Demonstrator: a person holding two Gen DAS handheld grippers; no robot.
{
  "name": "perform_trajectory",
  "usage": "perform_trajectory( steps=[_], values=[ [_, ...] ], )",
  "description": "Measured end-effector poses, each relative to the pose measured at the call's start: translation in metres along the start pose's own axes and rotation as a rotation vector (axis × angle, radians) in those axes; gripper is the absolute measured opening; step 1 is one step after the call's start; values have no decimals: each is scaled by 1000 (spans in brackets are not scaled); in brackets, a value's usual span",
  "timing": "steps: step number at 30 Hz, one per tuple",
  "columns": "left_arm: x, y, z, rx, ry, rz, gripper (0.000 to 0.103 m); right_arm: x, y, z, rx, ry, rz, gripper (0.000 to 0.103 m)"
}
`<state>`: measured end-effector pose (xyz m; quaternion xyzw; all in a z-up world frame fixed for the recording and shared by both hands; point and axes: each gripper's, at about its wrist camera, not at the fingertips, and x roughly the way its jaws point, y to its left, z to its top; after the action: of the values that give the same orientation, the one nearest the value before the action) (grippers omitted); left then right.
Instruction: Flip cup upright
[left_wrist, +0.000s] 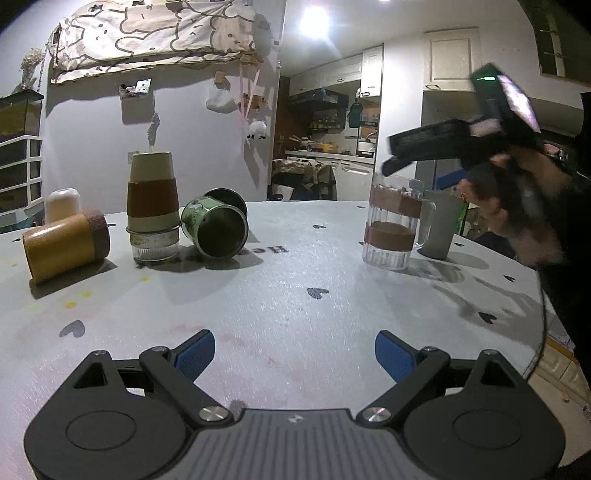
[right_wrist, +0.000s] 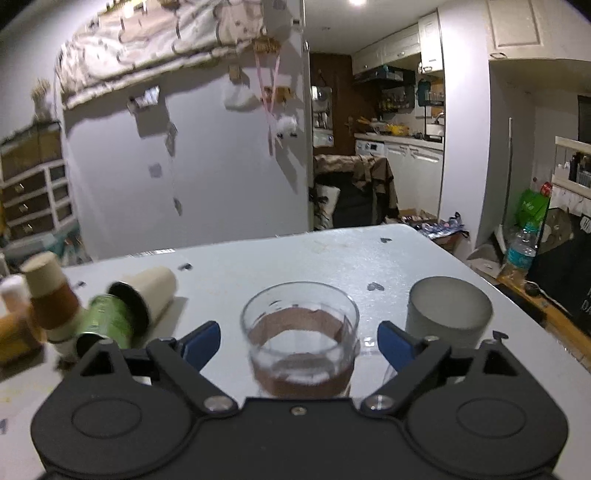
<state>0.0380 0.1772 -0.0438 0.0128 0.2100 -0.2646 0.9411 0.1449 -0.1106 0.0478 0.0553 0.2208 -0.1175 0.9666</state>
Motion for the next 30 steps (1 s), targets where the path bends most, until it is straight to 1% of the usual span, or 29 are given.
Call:
perform_trajectory(
  steps=[6,10,14,20,22,26,30],
  values=[
    [0,-3,10,1,1,22,94,-52,-6,-27,19,-58,55,95],
    [-2,-5,19,-3,-8,34,94,-82,-10,-48,22,-89,47,96],
    [-5,-7,26,-8,-15,52,95,-104,-15,-68,30,-99,56,96],
    [-11,-9,32,-35,-33,83,99,-129,-19,-98,20,-114,19,98],
    [-15,-9,33,-44,-44,88,103,-135,-19,-107,15,-118,13,99],
    [-20,-10,34,-52,-64,119,103,-144,-19,-121,-7,-133,5,103],
    [-24,-10,33,-46,-68,142,103,-150,-17,-130,-8,-135,23,103]
  ],
)
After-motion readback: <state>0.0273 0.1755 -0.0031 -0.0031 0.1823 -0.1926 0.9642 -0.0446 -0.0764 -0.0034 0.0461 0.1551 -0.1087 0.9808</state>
